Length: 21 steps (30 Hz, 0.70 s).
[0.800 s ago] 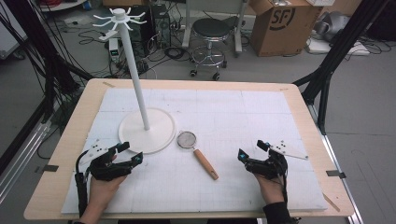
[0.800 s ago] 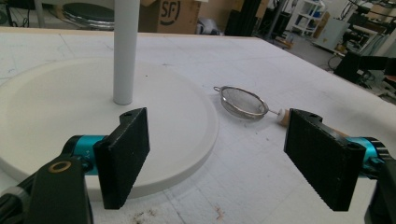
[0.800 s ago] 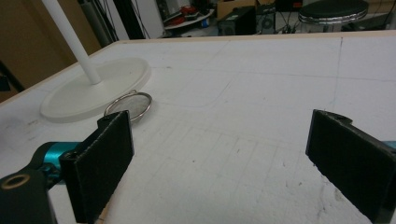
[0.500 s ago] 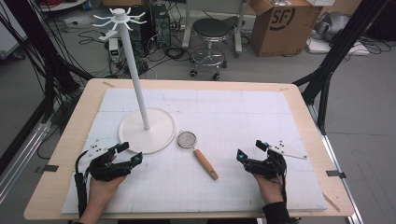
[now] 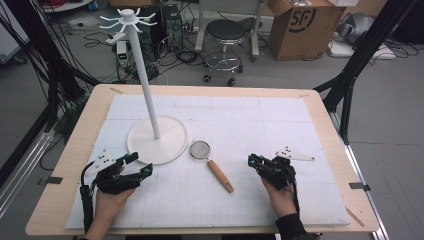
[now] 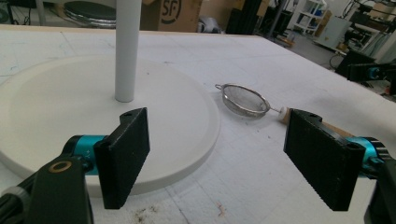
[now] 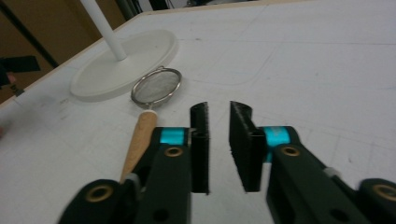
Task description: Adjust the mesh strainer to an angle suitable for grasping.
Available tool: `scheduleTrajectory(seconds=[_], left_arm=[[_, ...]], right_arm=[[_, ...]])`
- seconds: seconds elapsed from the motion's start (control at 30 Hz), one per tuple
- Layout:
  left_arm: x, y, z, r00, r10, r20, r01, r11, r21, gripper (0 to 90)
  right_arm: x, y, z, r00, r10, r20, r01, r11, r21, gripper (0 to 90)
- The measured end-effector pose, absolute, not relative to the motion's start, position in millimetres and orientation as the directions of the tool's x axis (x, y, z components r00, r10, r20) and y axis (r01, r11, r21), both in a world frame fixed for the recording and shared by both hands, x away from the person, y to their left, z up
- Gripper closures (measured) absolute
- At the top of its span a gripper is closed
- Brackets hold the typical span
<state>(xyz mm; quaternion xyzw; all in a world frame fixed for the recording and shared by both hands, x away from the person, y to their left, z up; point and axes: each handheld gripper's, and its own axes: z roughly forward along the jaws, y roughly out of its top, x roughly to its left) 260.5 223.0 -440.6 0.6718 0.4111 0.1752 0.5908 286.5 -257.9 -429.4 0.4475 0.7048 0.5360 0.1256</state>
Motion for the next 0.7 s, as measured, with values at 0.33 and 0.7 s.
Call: scheduleTrajectory(seconds=[0.33,0.7], left_arm=[[260,223,-441,0.599,0.762,-0.247,0.345,0.033,0.938,23.1],[260,223,-442,0.596,0.766,-0.239,0.345,0.025,0.938,23.0]], right_arm=[[293,-245,-428,-0.599,0.735,0.318,0.515,0.049,0.856,89.3],[303,-225,-441,-0.598,0.725,0.342,0.601,0.124,0.789,89.4]])
